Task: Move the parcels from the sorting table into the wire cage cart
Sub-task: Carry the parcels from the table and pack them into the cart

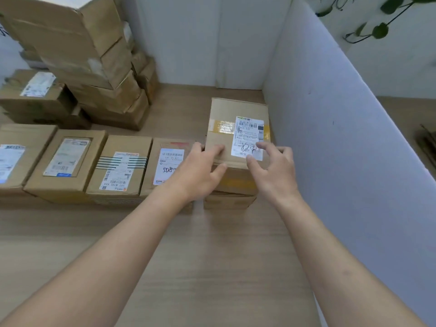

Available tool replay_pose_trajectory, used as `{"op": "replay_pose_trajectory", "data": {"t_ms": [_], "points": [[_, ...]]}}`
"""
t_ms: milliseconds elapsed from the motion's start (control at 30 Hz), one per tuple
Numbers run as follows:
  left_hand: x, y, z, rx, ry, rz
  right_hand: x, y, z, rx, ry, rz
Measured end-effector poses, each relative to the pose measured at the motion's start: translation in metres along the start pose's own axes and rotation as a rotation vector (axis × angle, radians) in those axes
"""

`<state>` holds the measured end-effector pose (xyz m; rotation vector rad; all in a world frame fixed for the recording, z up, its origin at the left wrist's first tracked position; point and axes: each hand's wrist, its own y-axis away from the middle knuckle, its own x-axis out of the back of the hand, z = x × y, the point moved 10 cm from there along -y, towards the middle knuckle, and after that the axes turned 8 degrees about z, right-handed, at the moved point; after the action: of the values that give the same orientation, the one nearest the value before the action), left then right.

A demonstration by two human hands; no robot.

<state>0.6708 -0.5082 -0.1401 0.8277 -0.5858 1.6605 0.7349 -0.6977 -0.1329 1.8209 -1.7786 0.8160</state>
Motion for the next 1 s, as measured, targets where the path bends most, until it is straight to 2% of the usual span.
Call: {"op": "replay_pose_trajectory", "data": {"t_ms": [133,233,500,767,1000], "points": [[-0.003,0.008,-0.013,0.084,-0.103,-0.043,-0.005,0.013,0.022,-0.049,0.017,-0.059],[-0.012,0.013,-0.012,0.081,0.026,-0.051,-0.017,0.027,0.026,-0.052,-0.064,-0.149],[0.009,0.053,0.011,-0.008,0.125,0.010,0.010,0.060,0.005,0.029,-0.108,-0.093],[0.057,0.142,0.049,-0.033,0.119,0.112,0.068,0.126,-0.037,0.145,-0.127,-0.057],[0.091,0.253,0.075,-0.025,0.053,0.222,0.114,0.211,-0.064,0.257,-0.187,-0.103]]}}
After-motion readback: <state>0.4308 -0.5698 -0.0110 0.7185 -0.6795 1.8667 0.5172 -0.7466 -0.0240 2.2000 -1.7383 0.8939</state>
